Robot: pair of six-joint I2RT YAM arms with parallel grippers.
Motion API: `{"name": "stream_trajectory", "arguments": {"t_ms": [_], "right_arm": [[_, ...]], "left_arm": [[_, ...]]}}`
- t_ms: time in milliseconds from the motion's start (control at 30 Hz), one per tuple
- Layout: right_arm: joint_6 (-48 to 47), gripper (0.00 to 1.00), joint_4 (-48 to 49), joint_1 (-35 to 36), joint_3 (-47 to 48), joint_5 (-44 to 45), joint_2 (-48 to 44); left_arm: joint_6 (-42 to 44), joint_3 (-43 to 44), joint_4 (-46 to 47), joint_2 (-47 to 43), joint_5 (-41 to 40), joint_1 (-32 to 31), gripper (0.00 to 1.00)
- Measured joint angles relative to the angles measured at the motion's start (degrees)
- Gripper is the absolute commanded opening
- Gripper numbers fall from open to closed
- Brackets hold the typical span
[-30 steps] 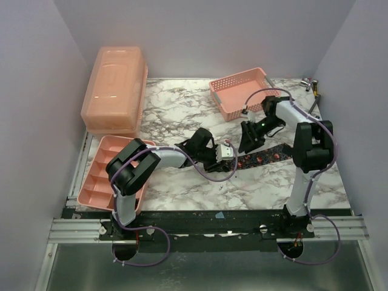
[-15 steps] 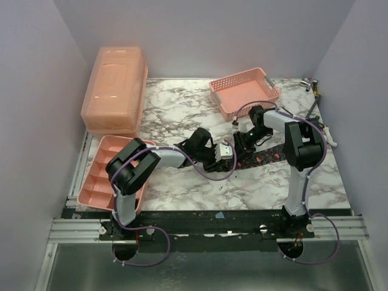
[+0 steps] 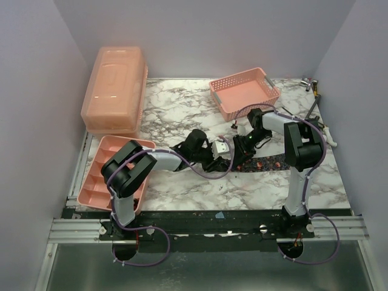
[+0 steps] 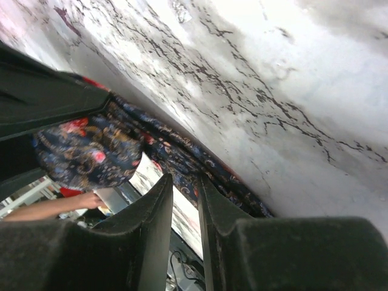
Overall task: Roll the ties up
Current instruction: Roll the tie at the center of the board.
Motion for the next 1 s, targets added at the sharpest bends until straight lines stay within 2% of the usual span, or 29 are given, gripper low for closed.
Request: {"name": "stream_trajectory", "arguments": {"t_ms": [100, 367, 567, 700, 900, 1000], "right_arm": [[-1.27, 0.31, -0.85, 0.37, 0.76, 0.94, 0.07], [-6.25, 0.50, -4.70, 0.68, 4.90, 1.51, 0.17], [-5.01, 0.53, -5.57, 0.35, 4.20, -4.83, -0.13], [-2.25, 0.50, -5.11, 0.35, 2.67, -8.37, 0.24], [0.50, 0.29, -2.97, 0.55, 3.21, -9.49, 1.73], [1.20, 0.27, -2.84, 0.68, 3.23, -9.62, 1.49]], "left_arm": [[1.55, 0.22, -0.87, 1.09, -1.20, -0.22, 0.39], [4.07, 2.08, -3.54, 2.43, -2.23, -0.57, 0.40], [4.17, 2.14, -3.74, 2.43, -2.25, -0.57, 0.41], [4.31, 2.14, -3.72, 2.43, -2.25, -0.57, 0.43], [4.37, 2.14, -3.74, 2.43, -2.27, -0.57, 0.44], [4.37, 2.14, -3.74, 2.43, -2.27, -0.57, 0.44]]}}
